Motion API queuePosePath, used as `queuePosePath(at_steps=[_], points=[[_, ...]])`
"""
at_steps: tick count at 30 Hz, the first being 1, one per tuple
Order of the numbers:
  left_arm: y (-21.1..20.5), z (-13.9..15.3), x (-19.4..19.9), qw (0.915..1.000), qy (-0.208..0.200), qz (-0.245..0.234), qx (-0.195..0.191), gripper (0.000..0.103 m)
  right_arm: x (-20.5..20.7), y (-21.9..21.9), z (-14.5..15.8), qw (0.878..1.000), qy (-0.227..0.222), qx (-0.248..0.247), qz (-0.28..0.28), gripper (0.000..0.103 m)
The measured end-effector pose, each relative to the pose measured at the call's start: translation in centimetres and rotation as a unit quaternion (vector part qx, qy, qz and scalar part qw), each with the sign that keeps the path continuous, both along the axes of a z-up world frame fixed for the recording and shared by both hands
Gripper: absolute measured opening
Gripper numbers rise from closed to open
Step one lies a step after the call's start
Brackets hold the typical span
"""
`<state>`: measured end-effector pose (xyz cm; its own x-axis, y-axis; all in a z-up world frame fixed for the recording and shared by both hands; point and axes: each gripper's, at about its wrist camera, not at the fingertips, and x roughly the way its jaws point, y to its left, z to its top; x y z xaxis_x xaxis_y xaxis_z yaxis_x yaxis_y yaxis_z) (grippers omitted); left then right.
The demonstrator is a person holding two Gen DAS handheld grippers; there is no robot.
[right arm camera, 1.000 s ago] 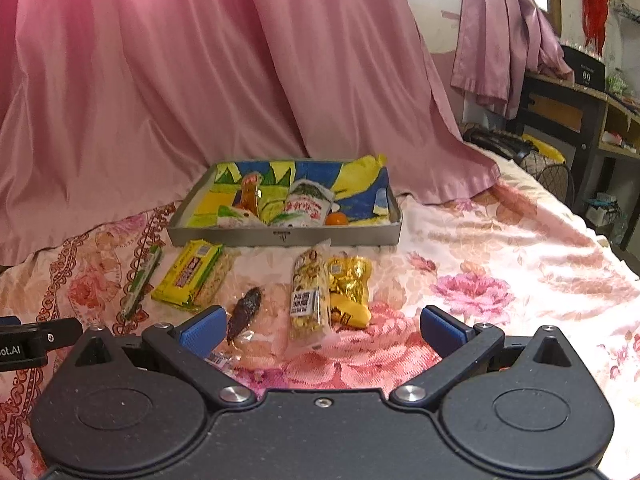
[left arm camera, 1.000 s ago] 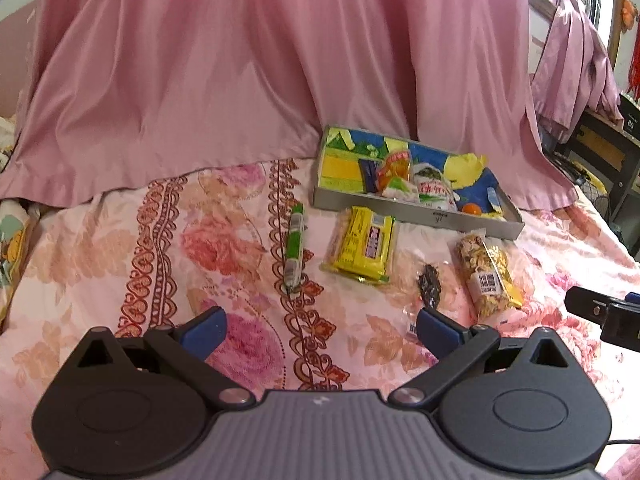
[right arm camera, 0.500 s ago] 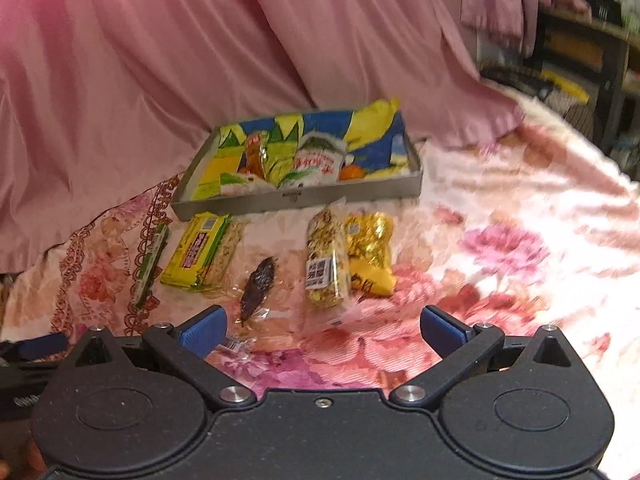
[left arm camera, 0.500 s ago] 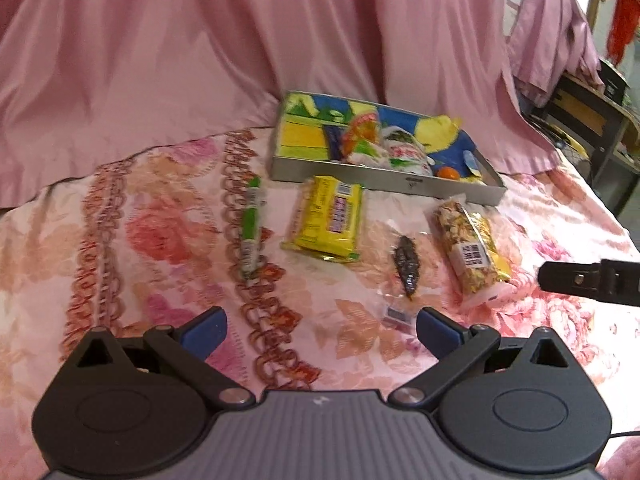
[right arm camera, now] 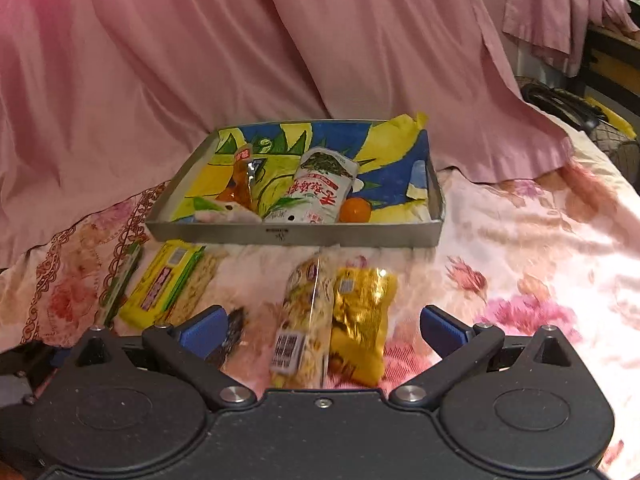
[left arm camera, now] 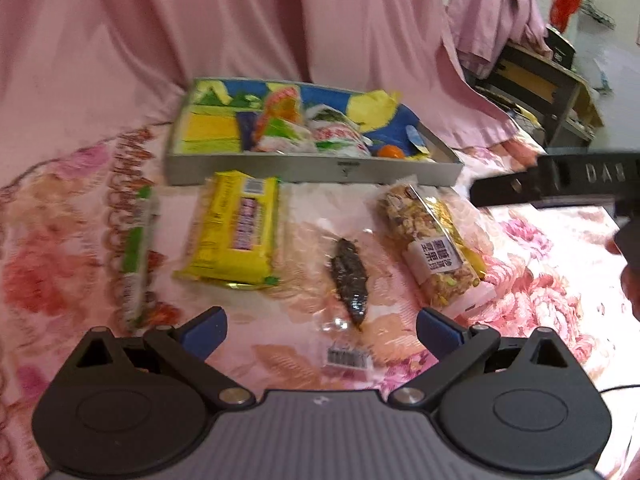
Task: Organize snacks
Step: 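Move the left tool to the dark jerky pack while the right tool approaches the nut bar bag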
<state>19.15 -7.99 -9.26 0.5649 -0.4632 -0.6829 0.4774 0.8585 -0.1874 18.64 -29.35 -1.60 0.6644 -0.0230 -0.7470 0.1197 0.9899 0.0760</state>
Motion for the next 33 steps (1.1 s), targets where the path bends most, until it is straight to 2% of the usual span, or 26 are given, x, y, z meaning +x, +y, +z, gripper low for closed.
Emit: queuePosePath(at_steps=[7, 11, 13, 18, 24, 28, 30, 33], points=[[-2.0, -1.8, 0.9, 0.9987, -0.012, -0.049, 0.007, 0.098, 2.5, 0.9, -1.4, 0.998, 0.010, -0.042, 0.049, 0.100], [-2.5, -2.4, 1.4, 0.9984, -0.014, -0.054, 0.012, 0.094, 3.4, 0.9, -2.7, 0.997, 0.036, -0.042, 0.052, 0.090], [-2.6, -2.5, 1.5, 0.9984, -0.015, -0.054, 0.009, 0.090, 3.6, 0.9, -3.2, 0.997, 0.045, -0.040, 0.051, 0.088], [-2.9, -2.4, 2.1, 0.9981, -0.020, -0.053, 0.021, 0.068, 3.9, 1.3, -3.5, 0.996, 0.044, -0.037, 0.065, 0.082], [-3.0, -2.3, 2.2, 0.9979, -0.013, -0.062, 0.013, 0.065, 4.5, 2.5, -4.9, 0.992, 0.068, -0.044, 0.093, 0.074], [-3.7, -2.7, 2.0, 0.9963, -0.018, -0.075, 0.040, 0.064, 4.8, 3.4, -5.7, 0.989, 0.082, -0.060, 0.110, 0.062], [-3.8, -2.8, 1.9, 0.9960, -0.020, -0.072, 0.049, 0.059, 4.9, 3.6, -6.1, 0.988, 0.089, -0.069, 0.110, 0.059], [-3.5, -2.7, 2.1, 0.9968, -0.015, -0.062, 0.047, 0.053, 5.0, 3.3, -6.4, 0.987, 0.095, -0.075, 0.103, 0.049]])
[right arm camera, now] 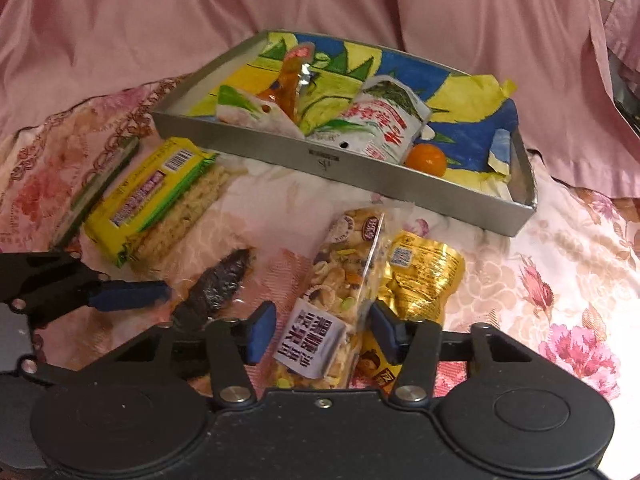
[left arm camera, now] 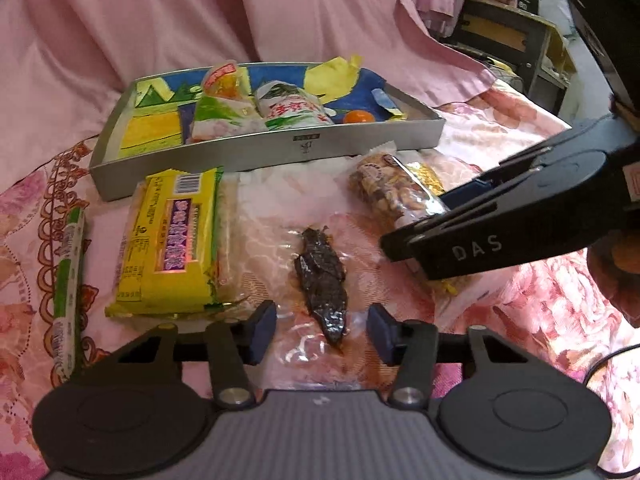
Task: Organize snacks
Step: 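Move the left tool to the dark jerky pack while the right tool approaches the nut bar bag, then close the left tool on the jerky pack while the right tool grasps the nut bar bag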
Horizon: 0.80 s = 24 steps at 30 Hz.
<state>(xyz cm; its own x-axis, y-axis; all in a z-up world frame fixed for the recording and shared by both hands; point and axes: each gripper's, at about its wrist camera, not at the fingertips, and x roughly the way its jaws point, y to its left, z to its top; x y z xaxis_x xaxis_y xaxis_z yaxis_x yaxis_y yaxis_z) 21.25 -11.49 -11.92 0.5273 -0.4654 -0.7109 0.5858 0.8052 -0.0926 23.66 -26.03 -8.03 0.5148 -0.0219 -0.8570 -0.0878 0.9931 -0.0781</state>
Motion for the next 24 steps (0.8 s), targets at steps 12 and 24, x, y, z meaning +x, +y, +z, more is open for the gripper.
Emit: queuePosePath(at_steps=[12, 24], points=[[1.5, 0.7, -1.0, 0.9976, 0.053, 0.040, -0.021, 0.053, -0.4, -0.7, 1.0, 0.999, 0.014, 0.030, -0.010, 0.047], [1.7, 1.3, -1.6, 0.9959, 0.062, 0.062, -0.023, 0.067, -1.1, -0.6, 0.9, 0.999, 0.043, 0.033, -0.004, 0.046]])
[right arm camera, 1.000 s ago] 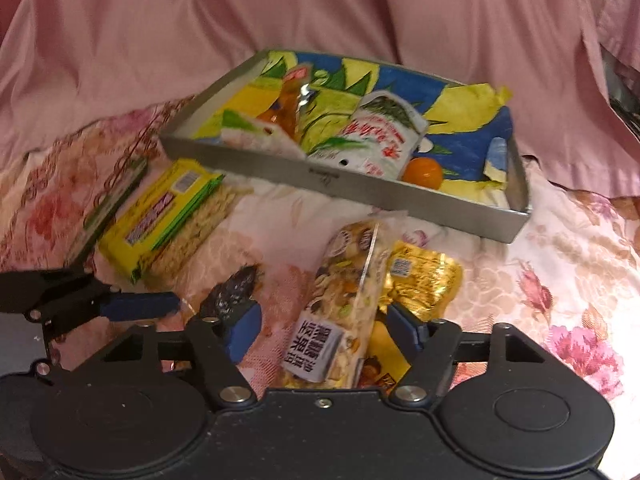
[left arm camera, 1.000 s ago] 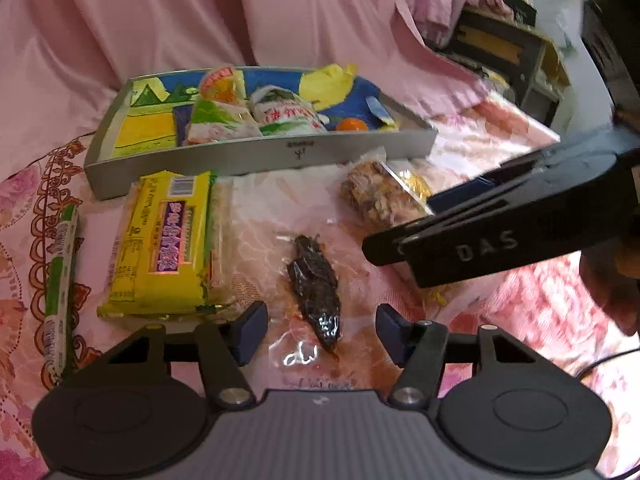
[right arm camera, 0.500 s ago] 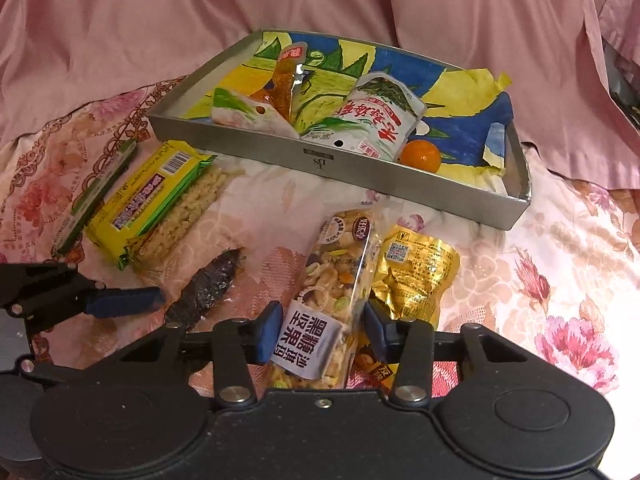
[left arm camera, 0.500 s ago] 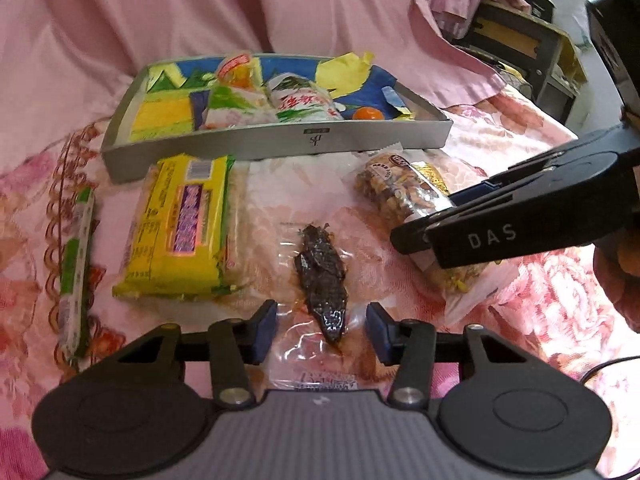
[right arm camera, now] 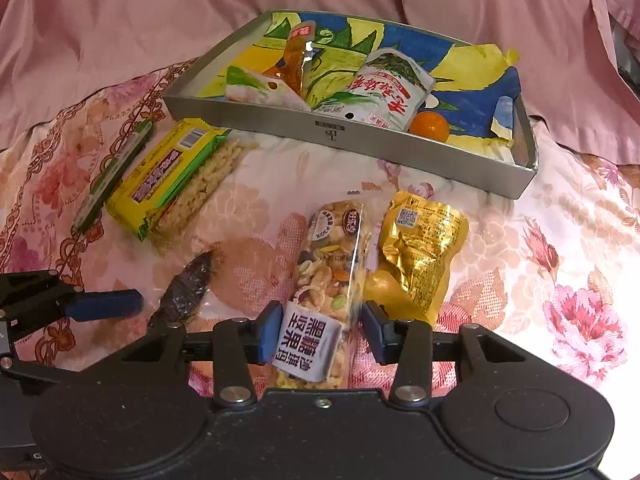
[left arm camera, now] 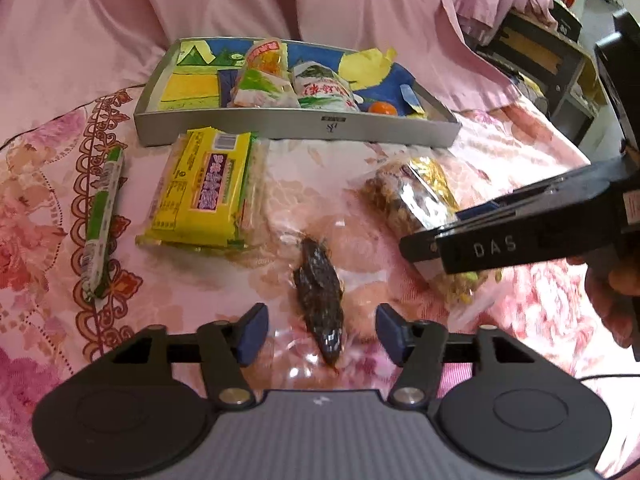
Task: Organize snacks
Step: 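Close the left tool on the jerky pack while the right tool grasps the nut bar bag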
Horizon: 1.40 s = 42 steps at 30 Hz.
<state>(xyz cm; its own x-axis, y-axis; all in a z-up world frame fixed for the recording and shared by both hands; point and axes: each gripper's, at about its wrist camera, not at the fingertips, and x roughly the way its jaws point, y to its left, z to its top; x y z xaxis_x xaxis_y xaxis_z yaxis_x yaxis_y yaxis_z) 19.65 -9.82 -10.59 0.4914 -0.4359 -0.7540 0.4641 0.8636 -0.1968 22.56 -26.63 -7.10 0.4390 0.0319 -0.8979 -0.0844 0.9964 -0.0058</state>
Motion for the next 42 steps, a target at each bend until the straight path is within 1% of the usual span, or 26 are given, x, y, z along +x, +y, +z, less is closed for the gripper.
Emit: queuePosePath(at_steps=[4, 5, 6, 9, 10, 12, 13, 14, 15, 18, 19, 20, 24, 29, 32, 36, 39, 42], points=[[-0.5, -0.8, 1.0, 1.0000, 0.001, 0.004, -0.007, 0.071, 0.5, 0.2, 0.0, 1.000, -0.009, -0.007, 0.004, 0.049], [-0.6, -0.9, 1.1, 1.0000, -0.002, 0.003, -0.007, 0.072, 0.6, 0.3, 0.0, 1.000, -0.012, -0.010, 0.006, 0.051], [-0.8, -0.9, 1.2, 1.0000, -0.006, 0.000, -0.005, 0.074, 0.7, 0.4, 0.0, 1.000, -0.014, -0.012, 0.007, 0.053], [-1.3, -1.1, 1.2, 0.9998, -0.016, -0.010, 0.008, 0.074, 0.8, 0.5, -0.2, 1.000, -0.016, -0.013, 0.010, 0.056], [-1.4, -1.2, 1.1, 0.9997, -0.019, -0.010, 0.014, 0.073, 0.9, 0.5, -0.3, 1.000, -0.016, -0.013, 0.011, 0.057], [-1.6, -1.1, 0.9, 0.9990, -0.030, -0.011, 0.032, 0.056, 0.9, 0.6, -0.4, 1.000, -0.015, -0.016, 0.013, 0.057], [-1.7, -1.1, 0.8, 0.9986, -0.034, -0.014, 0.038, 0.053, 0.9, 0.7, -0.5, 1.000, -0.015, -0.019, 0.017, 0.057], [-1.7, -1.0, 0.8, 0.9986, -0.033, -0.016, 0.038, 0.049, 0.9, 0.9, -0.5, 0.999, -0.015, -0.022, 0.019, 0.056], [-1.7, -0.9, 0.8, 0.9987, -0.030, -0.015, 0.037, 0.047, 0.9, 1.0, -0.5, 0.999, -0.015, -0.025, 0.022, 0.055], [-1.7, -0.8, 0.6, 0.9988, -0.027, -0.014, 0.038, 0.046, 0.7, 1.4, -0.7, 0.999, -0.011, -0.039, 0.031, 0.050], [-1.7, -0.8, 0.5, 0.9990, -0.026, -0.011, 0.036, 0.046, 0.6, 1.5, -0.7, 0.998, -0.012, -0.044, 0.032, 0.046], [-1.6, -0.7, 0.4, 0.9991, -0.023, -0.009, 0.033, 0.046, 0.5, 1.5, -0.7, 0.998, -0.012, -0.048, 0.032, 0.044], [-1.2, -0.4, 0.1, 0.9997, -0.014, 0.002, 0.018, 0.045, 0.2, 1.4, -0.5, 0.999, -0.013, -0.043, 0.027, 0.043], [-0.9, 0.6, -1.0, 0.9995, -0.025, 0.005, 0.019, 0.045, -0.9, 1.9, 0.2, 0.998, -0.018, -0.047, 0.036, 0.041], [-0.8, 1.3, -1.9, 0.9993, -0.032, 0.004, 0.021, 0.045, -1.6, 2.1, 1.0, 0.998, -0.027, -0.047, 0.037, 0.039], [-0.6, 1.9, -3.2, 0.9990, -0.037, 0.005, 0.024, 0.045, -2.4, 1.8, 1.9, 0.998, -0.038, -0.033, 0.030, 0.039], [-0.1, 2.3, -4.0, 0.9990, -0.039, 0.014, 0.017, 0.045, -2.8, 1.8, 2.3, 0.998, -0.046, -0.031, 0.029, 0.039], [0.5, 3.1, -4.5, 0.9985, -0.048, 0.026, 0.008, 0.045, -3.3, 1.9, 3.0, 0.997, -0.067, -0.027, 0.033, 0.039]])
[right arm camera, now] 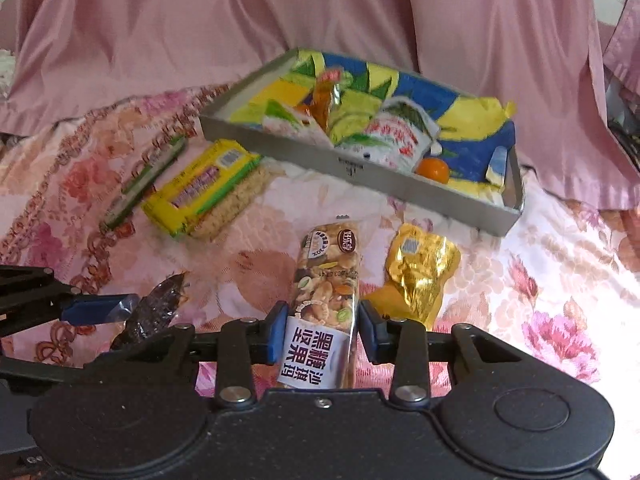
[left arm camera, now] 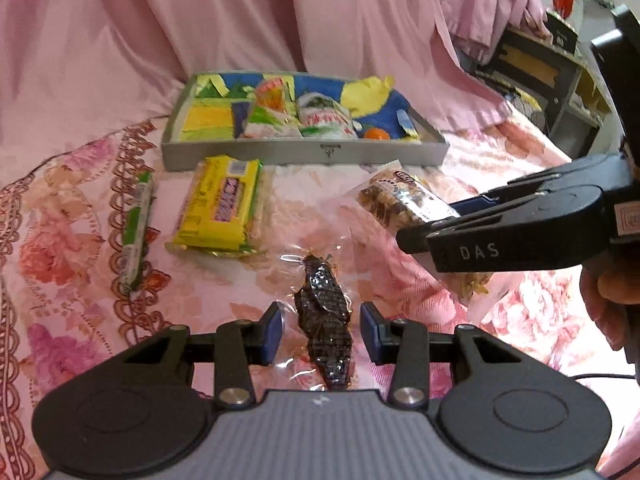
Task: Organize snacks
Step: 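Close the left tool on the jerky pack while the right tool grasps the nut bar bag, then carry the jerky pack and nut bar bag up over the tray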
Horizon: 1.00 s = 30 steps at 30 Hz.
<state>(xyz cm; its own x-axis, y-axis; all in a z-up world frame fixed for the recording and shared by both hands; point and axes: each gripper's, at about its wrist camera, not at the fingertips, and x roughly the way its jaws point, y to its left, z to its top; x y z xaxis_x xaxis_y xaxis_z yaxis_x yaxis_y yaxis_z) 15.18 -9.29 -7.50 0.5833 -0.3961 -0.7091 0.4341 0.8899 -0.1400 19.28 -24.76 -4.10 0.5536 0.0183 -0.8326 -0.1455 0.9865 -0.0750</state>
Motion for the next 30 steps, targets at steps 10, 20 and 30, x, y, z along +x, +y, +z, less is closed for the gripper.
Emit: queuePosePath(at_steps=[10, 20, 30], points=[[1.3, 3.5, 0.5, 0.9974, -0.055, 0.029, -0.036, 0.045, -1.7, -0.2, 3.5, 0.995, -0.101, 0.026, -0.010, 0.039], [0.4, 8.5, 3.9, 0.9926, -0.083, 0.043, -0.077, 0.045, -2.4, -1.1, 5.8, 0.978, -0.204, 0.034, -0.026, 0.039], [-3.6, 12.3, 8.4, 0.9884, -0.132, 0.026, -0.070, 0.045, -1.3, -4.5, 7.4, 0.951, -0.292, 0.063, -0.074, 0.039]])
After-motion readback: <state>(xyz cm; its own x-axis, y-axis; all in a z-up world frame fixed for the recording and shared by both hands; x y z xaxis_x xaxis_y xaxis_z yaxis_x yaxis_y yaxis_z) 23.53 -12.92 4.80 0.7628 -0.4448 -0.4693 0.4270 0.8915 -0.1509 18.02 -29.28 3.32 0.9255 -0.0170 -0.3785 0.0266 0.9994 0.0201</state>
